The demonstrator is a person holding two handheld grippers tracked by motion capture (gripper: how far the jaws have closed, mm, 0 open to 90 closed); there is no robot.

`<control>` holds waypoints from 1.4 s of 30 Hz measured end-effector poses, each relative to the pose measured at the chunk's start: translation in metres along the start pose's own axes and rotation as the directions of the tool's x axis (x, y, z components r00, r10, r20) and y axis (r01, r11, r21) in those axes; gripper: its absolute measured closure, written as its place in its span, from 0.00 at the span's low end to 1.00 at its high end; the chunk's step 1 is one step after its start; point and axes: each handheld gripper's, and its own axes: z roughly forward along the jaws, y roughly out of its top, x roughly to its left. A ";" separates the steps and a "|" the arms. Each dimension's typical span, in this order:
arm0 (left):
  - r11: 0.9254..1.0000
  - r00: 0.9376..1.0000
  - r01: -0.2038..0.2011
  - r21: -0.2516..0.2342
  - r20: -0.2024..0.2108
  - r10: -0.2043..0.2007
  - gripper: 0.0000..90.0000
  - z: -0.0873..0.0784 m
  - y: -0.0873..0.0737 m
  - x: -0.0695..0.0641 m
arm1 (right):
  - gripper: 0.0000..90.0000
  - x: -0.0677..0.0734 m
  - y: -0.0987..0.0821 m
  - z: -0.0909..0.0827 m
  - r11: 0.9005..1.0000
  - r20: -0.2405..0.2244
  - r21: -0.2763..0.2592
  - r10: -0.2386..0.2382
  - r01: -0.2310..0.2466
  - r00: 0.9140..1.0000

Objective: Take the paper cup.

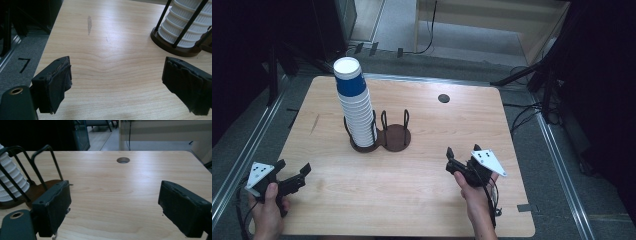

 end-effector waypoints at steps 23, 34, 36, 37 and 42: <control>0.999 0.999 -0.036 0.012 0.004 0.036 0.11 0.002 0.001 -0.004 | 0.11 0.074 0.043 0.029 0.997 -0.111 -0.009 -0.075 0.075 0.991; 0.999 0.999 -0.044 0.017 0.001 0.044 0.11 0.003 0.001 -0.005 | 0.11 0.101 0.051 0.042 0.995 -0.130 -0.018 -0.101 0.099 0.986; 0.998 0.999 -0.051 0.020 0.002 0.051 0.11 0.003 0.001 -0.005 | 0.11 0.109 0.055 0.046 0.996 -0.141 -0.017 -0.094 0.093 0.986; 0.999 0.999 -0.051 0.020 0.002 0.051 0.11 0.003 0.001 -0.005 | 0.11 0.111 0.056 0.047 0.996 -0.145 -0.019 -0.092 0.090 0.985; 0.998 0.999 -0.052 0.023 0.003 0.052 0.11 0.003 0.001 -0.005 | 0.11 0.118 0.061 0.051 0.998 -0.163 -0.019 -0.067 0.065 0.984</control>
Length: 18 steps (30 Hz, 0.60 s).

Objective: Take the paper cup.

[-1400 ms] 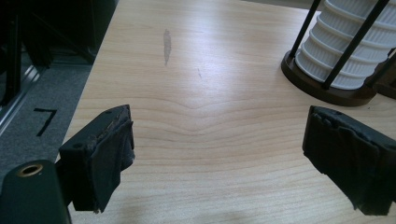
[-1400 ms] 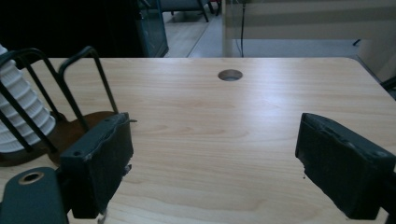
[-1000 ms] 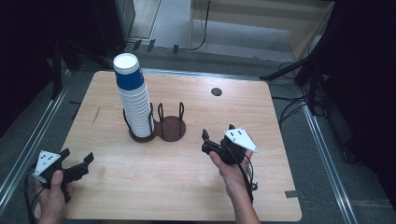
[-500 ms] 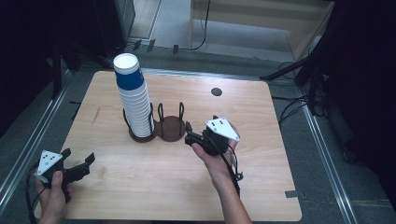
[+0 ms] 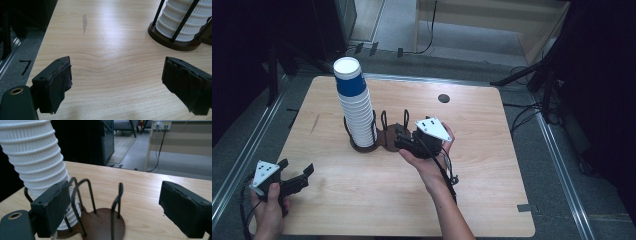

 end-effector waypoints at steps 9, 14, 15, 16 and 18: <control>1.000 1.000 -0.009 0.011 -0.005 0.009 0.11 0.001 0.000 -0.001 | 0.11 0.016 0.009 0.010 1.000 -0.024 -0.005 0.004 -0.004 1.000; 1.000 1.000 -0.005 0.008 -0.008 0.005 0.11 0.001 0.000 -0.001 | 0.12 0.023 0.014 0.014 1.000 -0.038 -0.014 0.004 -0.004 0.999; 1.000 1.000 -0.006 0.009 -0.008 0.006 0.11 0.001 0.000 -0.001 | 0.12 0.024 0.014 0.015 1.000 -0.039 -0.014 0.004 -0.005 0.999; 1.000 1.000 -0.006 0.009 -0.008 0.006 0.11 0.001 0.000 -0.001 | 0.12 0.025 0.015 0.016 1.000 -0.046 -0.017 0.005 -0.005 0.999; 1.000 1.000 -0.008 0.012 -0.009 0.008 0.11 0.001 0.001 -0.001 | 0.13 0.028 0.017 0.017 1.000 -0.043 -0.019 0.004 -0.005 0.999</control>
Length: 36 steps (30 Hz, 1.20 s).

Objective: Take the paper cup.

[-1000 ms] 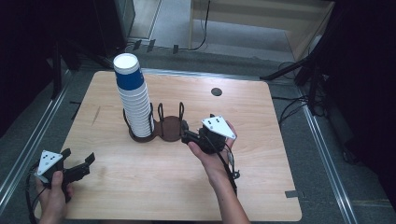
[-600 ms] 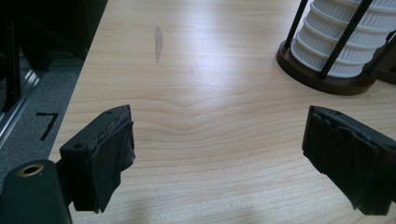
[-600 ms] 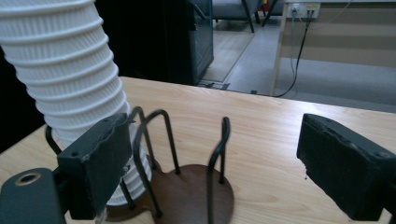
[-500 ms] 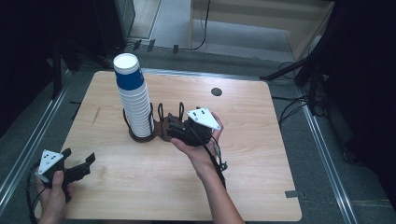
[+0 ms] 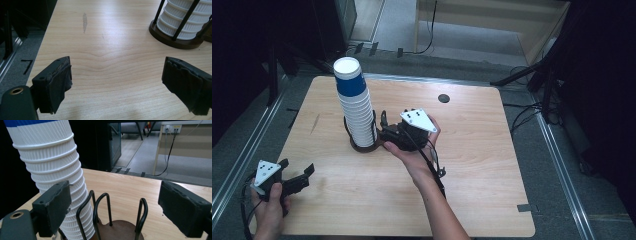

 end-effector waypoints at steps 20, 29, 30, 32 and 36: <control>1.000 1.000 0.002 0.003 -0.004 -0.002 0.11 0.001 0.000 0.000 | 0.13 0.022 0.022 0.019 0.999 -0.043 -0.019 0.031 -0.032 0.999; 1.000 1.000 0.003 0.004 -0.009 -0.003 0.11 0.001 0.001 0.000 | 0.13 0.037 0.026 0.027 1.000 -0.053 -0.018 0.017 -0.018 0.998; 1.000 1.000 0.005 0.004 -0.010 -0.005 0.11 0.001 0.001 0.000 | 0.13 0.041 0.028 0.029 1.000 -0.052 -0.017 0.017 -0.018 0.999; 1.000 1.000 0.002 0.007 -0.009 -0.002 0.11 0.001 0.001 0.000 | 0.13 0.044 0.030 0.031 1.000 -0.055 -0.020 0.013 -0.014 0.998; 1.000 1.000 -0.003 0.010 -0.014 0.003 0.11 0.002 0.001 0.000 | 0.13 0.052 0.032 0.036 1.000 -0.056 -0.017 -0.007 0.006 0.998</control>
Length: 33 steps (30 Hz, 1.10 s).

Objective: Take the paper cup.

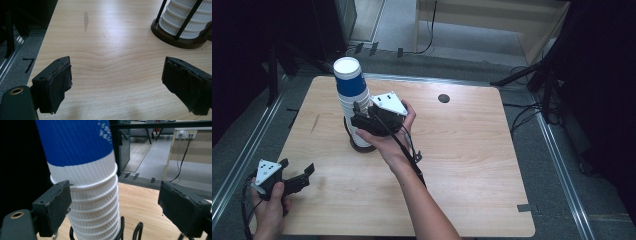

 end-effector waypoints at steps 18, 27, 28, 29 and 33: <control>1.000 1.000 0.001 0.000 0.004 -0.001 0.11 0.001 0.000 0.000 | 0.12 0.023 0.017 0.021 1.000 -0.026 -0.013 -0.021 0.021 0.999; 1.000 1.000 0.004 0.000 0.007 -0.004 0.11 0.001 0.001 0.001 | 0.13 0.034 0.027 0.033 1.000 -0.026 -0.016 -0.009 0.009 1.000; 1.000 1.000 0.004 0.001 0.006 -0.004 0.11 0.001 0.001 0.001 | 0.13 0.034 0.028 0.035 1.000 -0.023 -0.014 -0.013 0.013 1.000; 1.000 1.000 0.005 0.001 0.006 -0.005 0.11 0.001 0.001 0.001 | 0.13 0.035 0.028 0.037 1.000 -0.017 -0.012 -0.009 0.008 1.000; 1.000 1.000 0.005 0.000 0.007 -0.005 0.11 0.001 0.001 0.001 | 0.16 0.034 0.028 0.045 1.000 0.000 -0.003 -0.015 0.015 1.000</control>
